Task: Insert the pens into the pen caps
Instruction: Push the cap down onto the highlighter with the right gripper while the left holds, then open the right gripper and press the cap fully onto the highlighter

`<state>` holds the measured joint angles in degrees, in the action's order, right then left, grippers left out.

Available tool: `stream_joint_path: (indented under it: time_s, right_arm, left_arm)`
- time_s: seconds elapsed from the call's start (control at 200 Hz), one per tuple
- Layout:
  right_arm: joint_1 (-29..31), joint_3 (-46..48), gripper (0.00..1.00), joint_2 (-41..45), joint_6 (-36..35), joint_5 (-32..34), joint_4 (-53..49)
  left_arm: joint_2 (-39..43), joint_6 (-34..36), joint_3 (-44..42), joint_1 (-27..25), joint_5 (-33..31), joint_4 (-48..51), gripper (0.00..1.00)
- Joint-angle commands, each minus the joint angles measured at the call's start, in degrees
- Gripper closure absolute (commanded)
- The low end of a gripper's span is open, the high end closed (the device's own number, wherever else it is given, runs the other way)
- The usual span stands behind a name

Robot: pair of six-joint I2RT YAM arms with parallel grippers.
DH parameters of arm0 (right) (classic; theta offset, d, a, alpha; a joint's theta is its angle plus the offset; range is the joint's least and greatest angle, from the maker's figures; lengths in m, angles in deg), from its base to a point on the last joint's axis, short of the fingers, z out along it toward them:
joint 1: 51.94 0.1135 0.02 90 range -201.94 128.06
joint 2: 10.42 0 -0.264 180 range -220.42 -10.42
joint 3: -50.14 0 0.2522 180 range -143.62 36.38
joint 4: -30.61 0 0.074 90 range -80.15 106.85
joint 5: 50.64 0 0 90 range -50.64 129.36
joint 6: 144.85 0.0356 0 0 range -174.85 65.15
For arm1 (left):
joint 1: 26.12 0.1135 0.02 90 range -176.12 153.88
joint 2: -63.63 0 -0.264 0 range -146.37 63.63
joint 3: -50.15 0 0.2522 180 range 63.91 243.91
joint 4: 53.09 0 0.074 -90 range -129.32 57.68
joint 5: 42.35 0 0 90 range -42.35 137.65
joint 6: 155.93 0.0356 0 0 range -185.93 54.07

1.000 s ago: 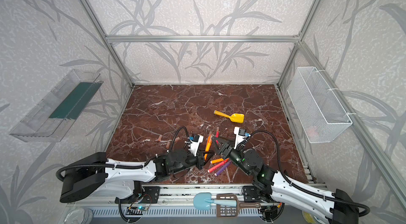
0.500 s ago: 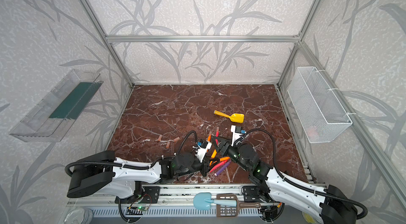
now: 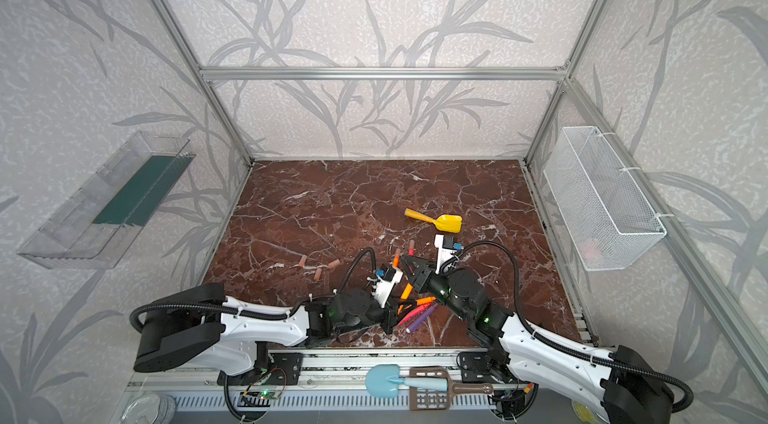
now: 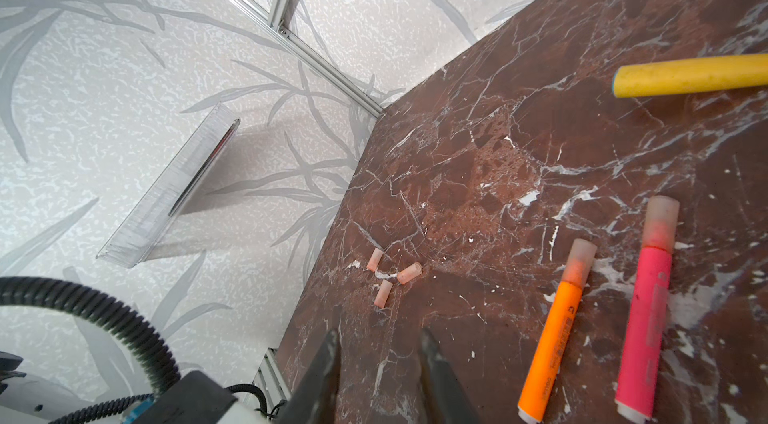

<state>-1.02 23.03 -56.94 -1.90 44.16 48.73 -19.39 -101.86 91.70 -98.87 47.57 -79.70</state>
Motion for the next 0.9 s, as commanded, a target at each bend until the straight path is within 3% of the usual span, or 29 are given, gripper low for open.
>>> stream_joint_path:
  time_s: [0.0,0.215,0.47,0.75,0.895]
  right_arm:
    - [0.0,-2.1,0.74,-0.4,-0.4,-1.0,2.3]
    - [0.0,-2.6,1.0,-1.2,-1.1,-1.3,1.2]
    - [1.7,-1.0,1.0,-2.4,-3.0,-2.7,2.6]
    - [10.8,0.1,1.0,-4.5,-3.3,3.1,5.8]
    - [12.9,0.3,1.0,-9.4,-0.8,3.6,9.9]
  left_arm:
    - [-0.1,0.7,1.5,-0.3,-0.2,-0.2,1.0]
    - [0.1,0.8,1.1,-0.3,-1.3,-0.1,1.0]
    - [4.6,2.2,3.7,3.4,-0.8,6.7,1.0]
    - [7.4,3.9,7.2,10.4,4.1,10.5,1.0]
    - [8.9,6.2,9.3,11.8,3.1,13.3,1.0]
